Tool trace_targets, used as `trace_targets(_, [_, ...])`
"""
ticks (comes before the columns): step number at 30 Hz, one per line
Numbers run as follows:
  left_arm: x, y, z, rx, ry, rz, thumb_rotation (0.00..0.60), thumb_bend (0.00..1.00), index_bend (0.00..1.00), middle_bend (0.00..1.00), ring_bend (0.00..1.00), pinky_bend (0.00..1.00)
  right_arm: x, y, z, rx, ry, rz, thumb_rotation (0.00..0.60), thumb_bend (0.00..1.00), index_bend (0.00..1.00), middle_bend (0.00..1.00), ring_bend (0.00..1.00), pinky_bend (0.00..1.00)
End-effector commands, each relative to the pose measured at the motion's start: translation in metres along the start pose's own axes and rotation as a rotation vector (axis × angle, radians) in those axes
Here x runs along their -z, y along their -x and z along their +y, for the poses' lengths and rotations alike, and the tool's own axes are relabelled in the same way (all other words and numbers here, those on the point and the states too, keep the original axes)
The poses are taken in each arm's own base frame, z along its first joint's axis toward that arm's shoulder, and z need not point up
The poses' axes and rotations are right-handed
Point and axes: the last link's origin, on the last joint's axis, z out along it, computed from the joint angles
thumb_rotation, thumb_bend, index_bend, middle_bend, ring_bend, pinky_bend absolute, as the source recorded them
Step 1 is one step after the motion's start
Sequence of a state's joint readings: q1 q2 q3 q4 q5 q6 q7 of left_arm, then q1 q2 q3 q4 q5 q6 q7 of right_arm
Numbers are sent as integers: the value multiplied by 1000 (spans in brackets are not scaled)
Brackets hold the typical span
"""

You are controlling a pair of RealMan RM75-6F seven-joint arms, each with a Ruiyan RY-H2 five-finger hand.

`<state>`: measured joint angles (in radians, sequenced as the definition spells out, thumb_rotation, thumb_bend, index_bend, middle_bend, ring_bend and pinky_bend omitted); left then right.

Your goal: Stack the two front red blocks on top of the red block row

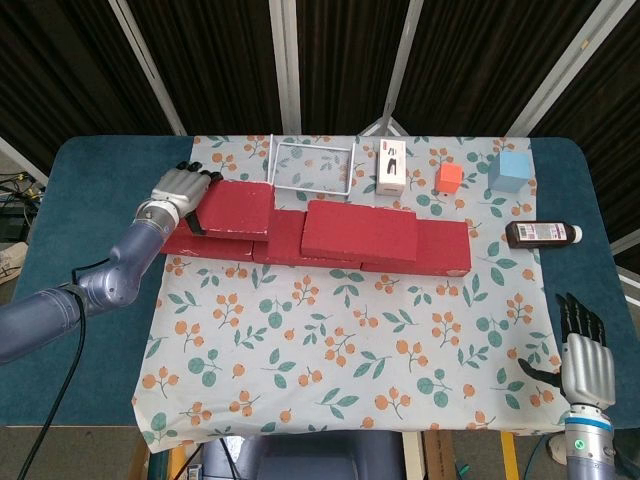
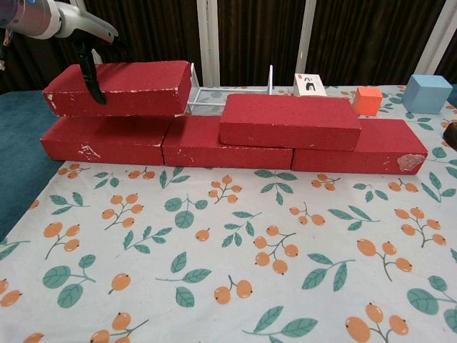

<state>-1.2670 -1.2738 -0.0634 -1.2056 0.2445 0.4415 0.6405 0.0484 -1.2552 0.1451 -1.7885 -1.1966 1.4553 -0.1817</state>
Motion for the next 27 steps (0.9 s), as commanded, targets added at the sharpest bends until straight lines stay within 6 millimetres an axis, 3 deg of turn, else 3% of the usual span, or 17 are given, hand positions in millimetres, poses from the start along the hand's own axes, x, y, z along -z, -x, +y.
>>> trace_targets(1, [-5, 1, 4, -3, 1, -10, 600, 9, 361, 305, 0, 1, 0, 0, 0, 1, 1, 0, 600, 47, 0, 5, 0, 0])
trace_targets(27, [-26, 11, 34, -20, 42, -41, 600, 10, 361, 306, 0, 1, -3, 0, 1, 5, 15, 4, 600, 47, 0, 5, 0, 0])
